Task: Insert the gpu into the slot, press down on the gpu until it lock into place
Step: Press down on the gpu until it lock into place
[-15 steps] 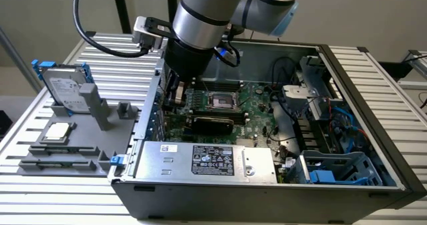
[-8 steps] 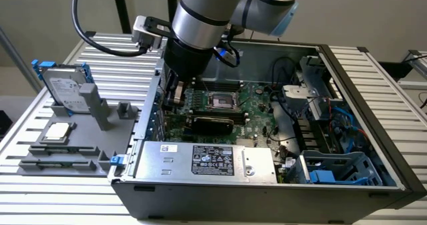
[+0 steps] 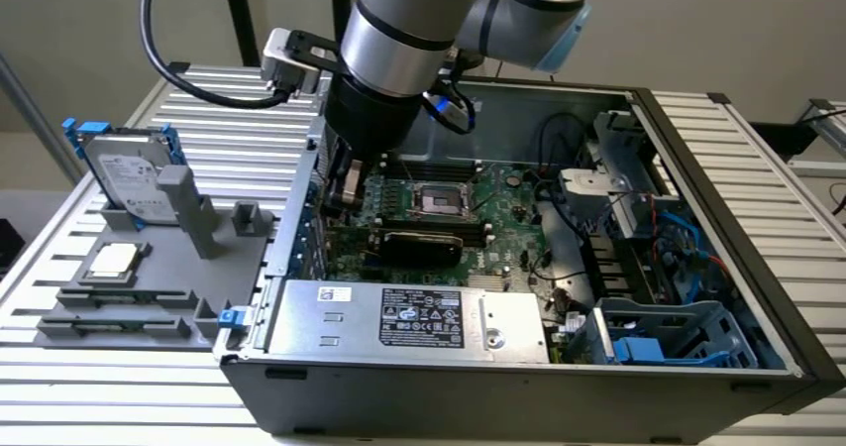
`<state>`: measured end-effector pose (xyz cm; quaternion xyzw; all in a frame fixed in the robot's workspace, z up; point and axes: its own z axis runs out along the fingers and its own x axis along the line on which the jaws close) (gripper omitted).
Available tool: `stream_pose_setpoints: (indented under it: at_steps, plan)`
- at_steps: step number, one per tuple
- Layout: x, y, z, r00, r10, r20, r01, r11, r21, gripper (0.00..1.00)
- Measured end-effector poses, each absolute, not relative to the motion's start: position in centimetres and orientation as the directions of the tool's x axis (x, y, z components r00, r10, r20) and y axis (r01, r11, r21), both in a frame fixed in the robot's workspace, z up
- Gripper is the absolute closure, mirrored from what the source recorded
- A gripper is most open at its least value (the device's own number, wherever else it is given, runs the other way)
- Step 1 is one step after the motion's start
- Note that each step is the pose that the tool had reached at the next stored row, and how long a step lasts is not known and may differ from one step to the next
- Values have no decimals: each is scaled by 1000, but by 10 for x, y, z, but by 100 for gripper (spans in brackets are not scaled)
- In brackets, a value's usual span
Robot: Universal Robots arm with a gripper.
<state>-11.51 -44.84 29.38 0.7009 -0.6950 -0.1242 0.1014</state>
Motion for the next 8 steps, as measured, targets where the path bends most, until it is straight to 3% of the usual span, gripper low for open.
stream_pose_setpoints:
  at_steps: [8]
  plan:
    - [-113,-453,294,-1,-1000,-30,-947,-9,321,89]
